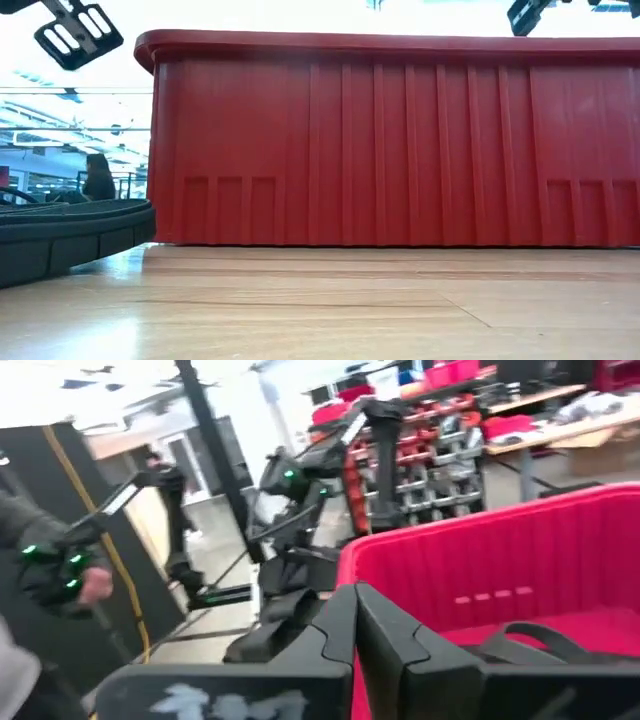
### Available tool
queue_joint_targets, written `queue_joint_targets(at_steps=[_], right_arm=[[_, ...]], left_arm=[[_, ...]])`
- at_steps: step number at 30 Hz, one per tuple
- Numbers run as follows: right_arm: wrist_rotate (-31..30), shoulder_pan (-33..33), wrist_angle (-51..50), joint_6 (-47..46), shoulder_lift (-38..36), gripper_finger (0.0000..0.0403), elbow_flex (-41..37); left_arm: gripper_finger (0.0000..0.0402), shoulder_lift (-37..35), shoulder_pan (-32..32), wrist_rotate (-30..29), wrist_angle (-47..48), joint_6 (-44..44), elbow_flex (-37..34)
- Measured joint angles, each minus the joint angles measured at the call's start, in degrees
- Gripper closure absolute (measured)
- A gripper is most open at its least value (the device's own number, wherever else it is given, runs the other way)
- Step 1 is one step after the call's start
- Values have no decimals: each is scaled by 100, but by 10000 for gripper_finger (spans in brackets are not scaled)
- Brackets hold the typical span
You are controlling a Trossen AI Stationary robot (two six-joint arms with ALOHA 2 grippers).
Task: Pick and place slides into bin
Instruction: Put the black slide into the red container
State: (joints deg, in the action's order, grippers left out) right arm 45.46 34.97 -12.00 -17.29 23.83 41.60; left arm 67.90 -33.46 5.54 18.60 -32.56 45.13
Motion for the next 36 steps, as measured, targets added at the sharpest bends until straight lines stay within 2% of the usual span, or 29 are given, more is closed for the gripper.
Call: queue_joint_targets(at_steps=[4, 9, 11, 13, 17, 19, 22, 27, 36], right_arm=[[-885, -1, 5, 90, 77, 403, -10], [-1825, 79, -173, 693, 369, 403, -10], [-1806, 184, -184, 778, 607, 403, -10], [-1485, 302, 51, 766, 945, 403, -55], [-539, 333, 1516, 241, 1578, 403, -294], [-481, 226, 1948, 103, 1764, 403, -310], [-441, -51, 2061, 102, 1850, 403, -326], [-384, -908, 1956, 118, 1486, 403, -371], [-2211, -2165, 1862, -47, 145, 403, -1113]], left_arm=[[390, 0, 70, -145, 2, -78, -49], [361, 0, 213, -363, -18, -78, -49], [351, 0, 262, -375, -35, -105, -49], [343, 0, 292, -373, -69, -111, -49], [335, 0, 311, -431, -95, -151, -49], [335, 0, 311, -435, -115, -235, -49], [334, 0, 312, -473, -116, -373, -49], [334, 0, 311, -551, -123, -402, -49], [334, 2, 454, -554, -110, -415, -49]])
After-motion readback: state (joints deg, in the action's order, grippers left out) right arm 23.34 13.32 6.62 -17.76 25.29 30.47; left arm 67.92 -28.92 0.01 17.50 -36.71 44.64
